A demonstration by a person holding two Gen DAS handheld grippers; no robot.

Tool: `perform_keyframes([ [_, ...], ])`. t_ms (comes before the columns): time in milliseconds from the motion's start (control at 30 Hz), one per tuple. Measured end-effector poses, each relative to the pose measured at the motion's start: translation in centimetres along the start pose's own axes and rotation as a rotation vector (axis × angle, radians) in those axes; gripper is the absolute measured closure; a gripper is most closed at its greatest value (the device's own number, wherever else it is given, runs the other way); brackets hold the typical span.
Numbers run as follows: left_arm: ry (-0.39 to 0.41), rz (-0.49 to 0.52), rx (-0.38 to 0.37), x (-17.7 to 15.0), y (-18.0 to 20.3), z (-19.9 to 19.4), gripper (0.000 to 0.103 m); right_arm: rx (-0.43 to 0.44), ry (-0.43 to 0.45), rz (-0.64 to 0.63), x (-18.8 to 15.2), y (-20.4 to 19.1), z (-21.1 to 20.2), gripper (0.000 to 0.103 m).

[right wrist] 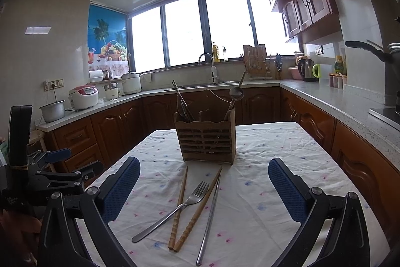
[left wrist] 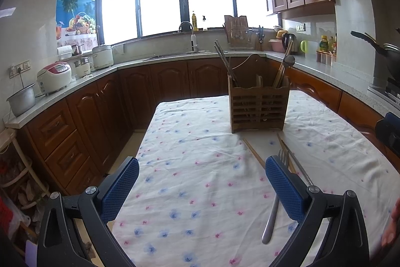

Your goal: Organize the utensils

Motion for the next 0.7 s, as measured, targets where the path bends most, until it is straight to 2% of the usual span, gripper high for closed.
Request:
perform_keyframes([
  [700,-0.005,0.001,-0.008,0.61,0.36,0.18,0.001,-0.005,0.0,0.005,0.3,0.42,0.51,0.0],
])
Point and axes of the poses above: each gripper's, at about its wrist camera, not at the fingertips, and z roughly the way its jaws point, y to its right, x to its top, the point moved 6 cm from there along z, roughly the way its jaws point, and after that the axes turned 15 degrees about z, right-handed, at the moved point
